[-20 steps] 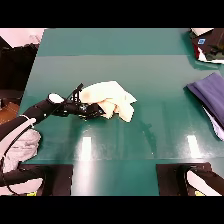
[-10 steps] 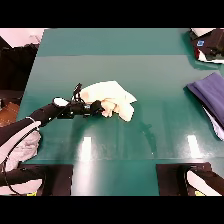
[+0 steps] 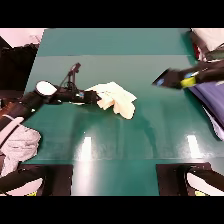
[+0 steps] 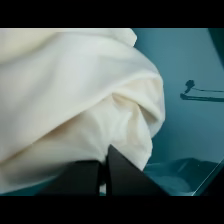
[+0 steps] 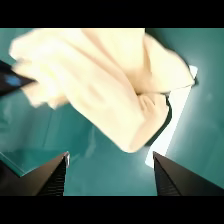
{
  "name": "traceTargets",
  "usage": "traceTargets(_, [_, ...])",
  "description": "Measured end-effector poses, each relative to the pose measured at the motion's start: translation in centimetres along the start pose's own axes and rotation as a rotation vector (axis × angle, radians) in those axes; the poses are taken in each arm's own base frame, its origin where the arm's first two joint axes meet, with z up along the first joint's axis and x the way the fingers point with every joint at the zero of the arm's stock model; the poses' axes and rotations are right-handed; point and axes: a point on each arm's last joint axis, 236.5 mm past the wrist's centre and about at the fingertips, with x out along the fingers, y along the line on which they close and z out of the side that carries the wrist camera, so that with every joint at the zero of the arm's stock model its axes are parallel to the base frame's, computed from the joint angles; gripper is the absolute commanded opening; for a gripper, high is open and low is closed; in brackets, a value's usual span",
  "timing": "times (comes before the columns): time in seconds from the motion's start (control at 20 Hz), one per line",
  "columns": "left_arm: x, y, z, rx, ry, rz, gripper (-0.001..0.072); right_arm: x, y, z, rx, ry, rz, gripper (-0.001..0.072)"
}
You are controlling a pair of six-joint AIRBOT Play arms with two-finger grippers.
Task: Fold the shirts.
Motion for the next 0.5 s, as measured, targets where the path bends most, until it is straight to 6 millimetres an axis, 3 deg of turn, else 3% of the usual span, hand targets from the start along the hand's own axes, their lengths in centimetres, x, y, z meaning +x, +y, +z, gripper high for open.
traceTargets(0.2, [-2.5, 0.6, -0.5, 0.077, 0.058, 0.04, 0.0027, 9.7, -0.3, -4.7, 0.075, 0.138, 0.035, 0.0598])
traceTargets(0.4, [-3.3, 1.0, -1.3, 0.103, 0.103, 0.06, 0.0027, 16.2, 1.8, -7.8, 0.114, 0.199, 0.099, 0.0565])
traceTargets(0.45, [-3.4, 1.1, -1.4, 0.107, 0.11, 0.063, 0.0027, 17.2, 2.3, -8.4, 0.12, 0.208, 0.112, 0.0388])
traceTargets(0.5, [-3.4, 1.1, -1.6, 0.109, 0.117, 0.064, 0.0027, 17.9, 2.7, -8.9, 0.125, 0.217, 0.121, 0.012])
